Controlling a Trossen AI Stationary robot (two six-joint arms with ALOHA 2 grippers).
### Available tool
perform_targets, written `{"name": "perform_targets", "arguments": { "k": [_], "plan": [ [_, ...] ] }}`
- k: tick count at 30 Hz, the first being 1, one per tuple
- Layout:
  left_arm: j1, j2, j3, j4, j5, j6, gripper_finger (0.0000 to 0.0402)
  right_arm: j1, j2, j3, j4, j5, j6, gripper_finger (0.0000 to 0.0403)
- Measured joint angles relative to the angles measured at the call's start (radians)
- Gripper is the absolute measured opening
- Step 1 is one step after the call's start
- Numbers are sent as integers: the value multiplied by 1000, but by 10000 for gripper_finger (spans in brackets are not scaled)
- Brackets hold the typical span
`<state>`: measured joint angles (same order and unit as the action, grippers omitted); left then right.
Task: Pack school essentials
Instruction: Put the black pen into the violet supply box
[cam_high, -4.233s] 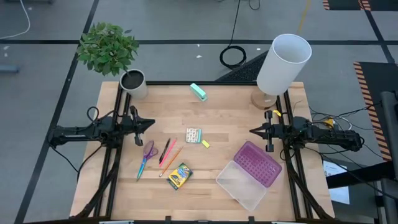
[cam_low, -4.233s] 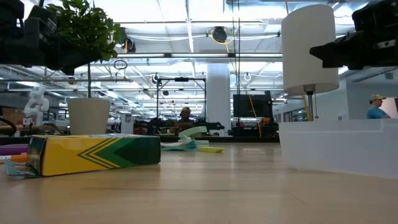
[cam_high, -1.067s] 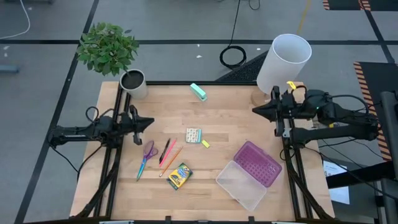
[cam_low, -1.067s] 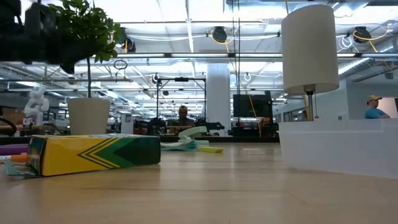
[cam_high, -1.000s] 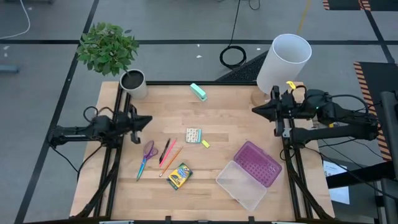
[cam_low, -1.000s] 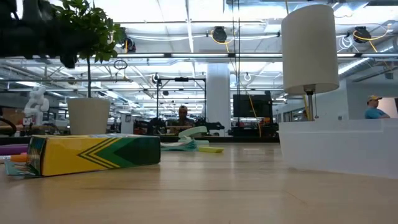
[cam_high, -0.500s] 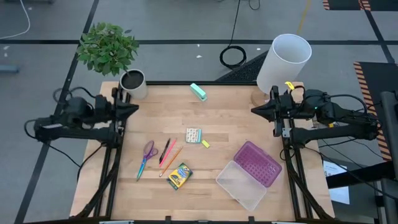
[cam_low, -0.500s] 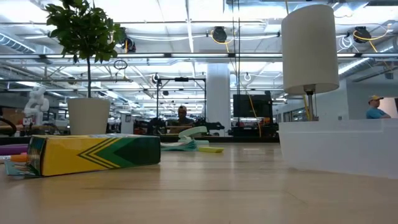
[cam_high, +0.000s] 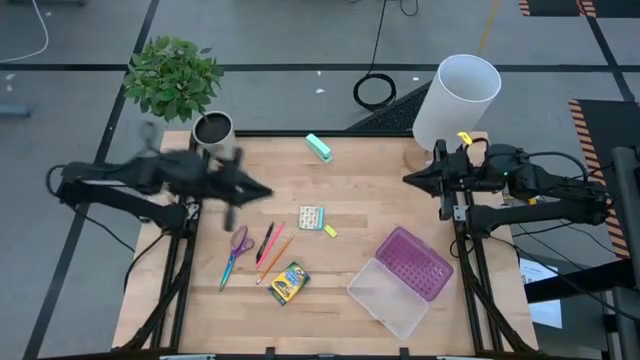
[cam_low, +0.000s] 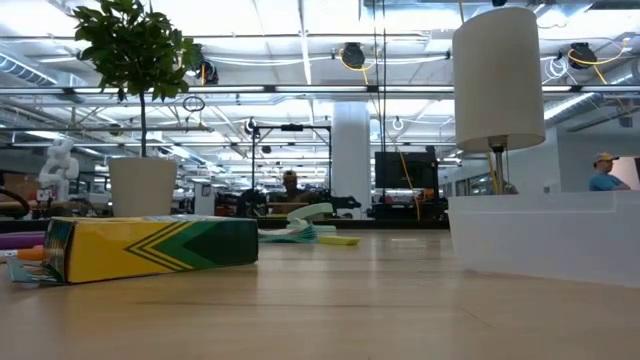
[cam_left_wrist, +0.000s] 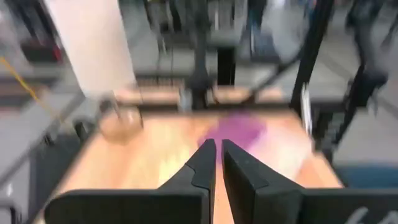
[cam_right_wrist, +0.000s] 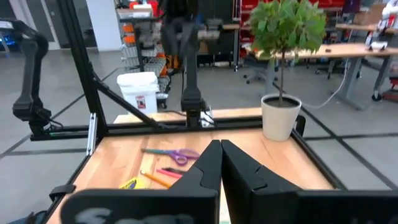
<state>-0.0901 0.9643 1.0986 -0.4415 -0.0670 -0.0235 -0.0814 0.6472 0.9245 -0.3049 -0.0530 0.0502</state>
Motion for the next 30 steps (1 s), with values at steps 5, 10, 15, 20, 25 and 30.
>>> {"name": "perform_targets", "arguments": {
  "k": [5, 10, 15, 20, 25, 30],
  "plan": [
    [-101, 143, -25, -159, -139, -222, 31, 0, 19, -17, -15, 0, 14, 0],
    [-231, 272, -27, -230, -223, -477, 31, 0, 25, -89, -6, 0, 14, 0],
    [-332, 370, -27, -258, -309, -698, 31, 0, 24, -194, -6, 0, 17, 0],
    [-363, 458, -27, -327, -304, -906, 31, 0, 27, -313, 55, 0, -13, 0],
    [-356, 527, -27, -401, -275, -1073, 34, 0, 26, -362, 147, -1, -63, 0],
    [-308, 564, -27, -456, -219, -1178, 80, 0, 25, -381, 166, -1, -64, 0]
  ]
}}
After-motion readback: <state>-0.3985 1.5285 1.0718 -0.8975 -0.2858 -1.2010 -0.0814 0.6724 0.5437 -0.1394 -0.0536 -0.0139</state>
